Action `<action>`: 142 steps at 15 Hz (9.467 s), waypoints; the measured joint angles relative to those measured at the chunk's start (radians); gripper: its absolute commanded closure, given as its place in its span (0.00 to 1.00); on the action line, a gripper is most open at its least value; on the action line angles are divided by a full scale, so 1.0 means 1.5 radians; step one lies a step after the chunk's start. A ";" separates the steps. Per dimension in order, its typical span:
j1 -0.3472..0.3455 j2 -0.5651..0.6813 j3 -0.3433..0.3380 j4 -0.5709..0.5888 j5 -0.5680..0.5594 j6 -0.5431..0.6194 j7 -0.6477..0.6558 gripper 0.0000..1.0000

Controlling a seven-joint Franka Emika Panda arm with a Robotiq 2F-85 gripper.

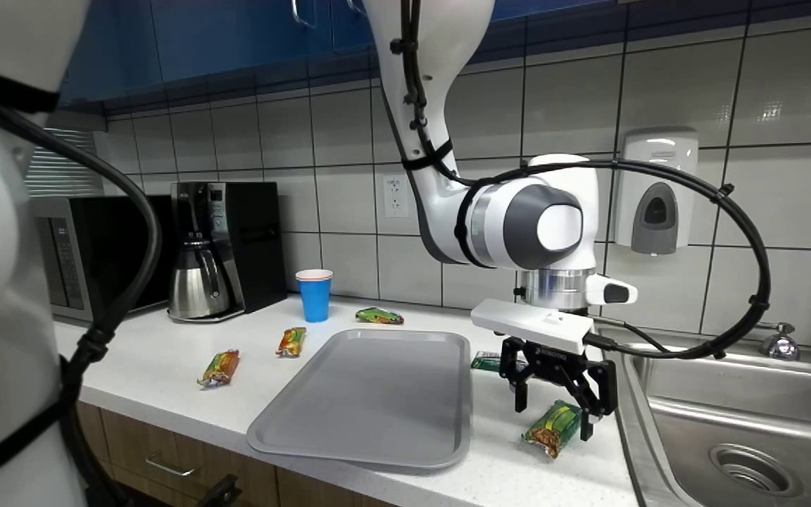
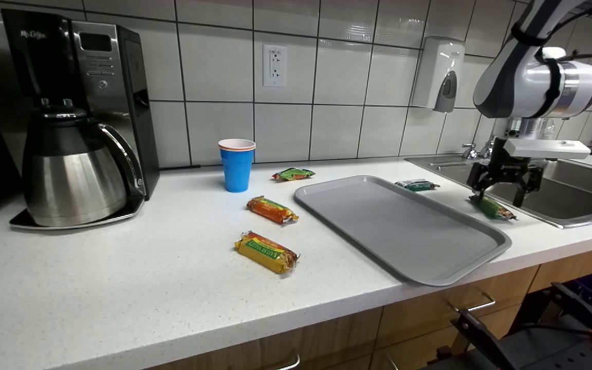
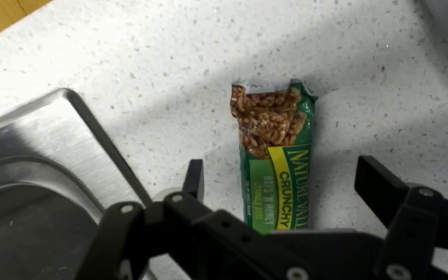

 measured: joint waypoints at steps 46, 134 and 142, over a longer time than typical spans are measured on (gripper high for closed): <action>0.039 -0.167 -0.007 -0.161 -0.180 0.007 -0.051 0.84; 0.052 -0.035 0.089 0.051 0.034 -0.001 -0.317 0.00; 0.049 0.035 0.104 0.140 0.038 -0.013 -0.214 0.00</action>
